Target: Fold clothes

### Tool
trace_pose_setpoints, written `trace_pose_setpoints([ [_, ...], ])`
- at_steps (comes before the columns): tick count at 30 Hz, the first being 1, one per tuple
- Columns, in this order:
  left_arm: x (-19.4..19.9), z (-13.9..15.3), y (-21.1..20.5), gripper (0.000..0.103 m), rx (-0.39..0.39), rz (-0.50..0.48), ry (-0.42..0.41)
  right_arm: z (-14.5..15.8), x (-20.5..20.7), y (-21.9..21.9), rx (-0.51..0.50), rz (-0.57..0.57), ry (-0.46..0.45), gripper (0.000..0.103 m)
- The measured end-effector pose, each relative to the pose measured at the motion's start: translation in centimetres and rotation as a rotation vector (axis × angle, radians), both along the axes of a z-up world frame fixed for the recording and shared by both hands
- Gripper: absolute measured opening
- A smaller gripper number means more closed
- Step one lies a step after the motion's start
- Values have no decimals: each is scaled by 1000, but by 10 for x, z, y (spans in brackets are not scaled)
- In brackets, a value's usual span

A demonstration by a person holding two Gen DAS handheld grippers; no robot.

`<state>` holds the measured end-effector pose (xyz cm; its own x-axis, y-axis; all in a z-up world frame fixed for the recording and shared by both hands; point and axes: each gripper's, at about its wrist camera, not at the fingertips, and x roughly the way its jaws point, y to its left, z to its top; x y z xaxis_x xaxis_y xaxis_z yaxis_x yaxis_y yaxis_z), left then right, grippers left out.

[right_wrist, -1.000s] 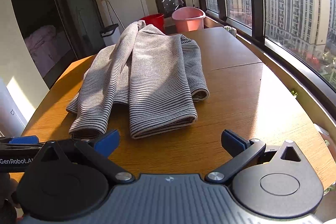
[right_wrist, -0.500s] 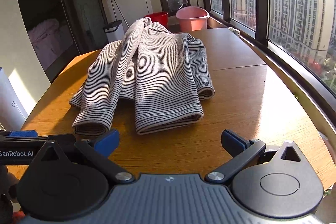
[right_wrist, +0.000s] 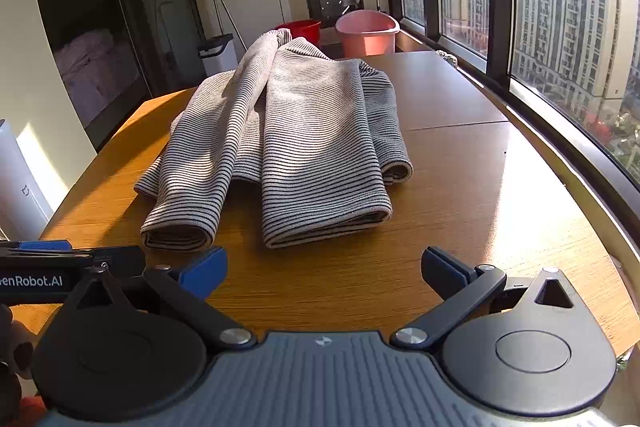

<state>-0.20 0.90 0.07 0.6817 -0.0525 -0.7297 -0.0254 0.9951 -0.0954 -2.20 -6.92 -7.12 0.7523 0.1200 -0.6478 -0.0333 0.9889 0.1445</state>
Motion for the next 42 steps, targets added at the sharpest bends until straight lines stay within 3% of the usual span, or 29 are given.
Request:
trace_pose_setpoints([
  [8,9,-6,3,103,-27,-1,44,-9,7,4,-17,-16,27,103],
  [42,8,-3,1,103,-24,-4,48,-10,4,5,-35,-6,45,103],
])
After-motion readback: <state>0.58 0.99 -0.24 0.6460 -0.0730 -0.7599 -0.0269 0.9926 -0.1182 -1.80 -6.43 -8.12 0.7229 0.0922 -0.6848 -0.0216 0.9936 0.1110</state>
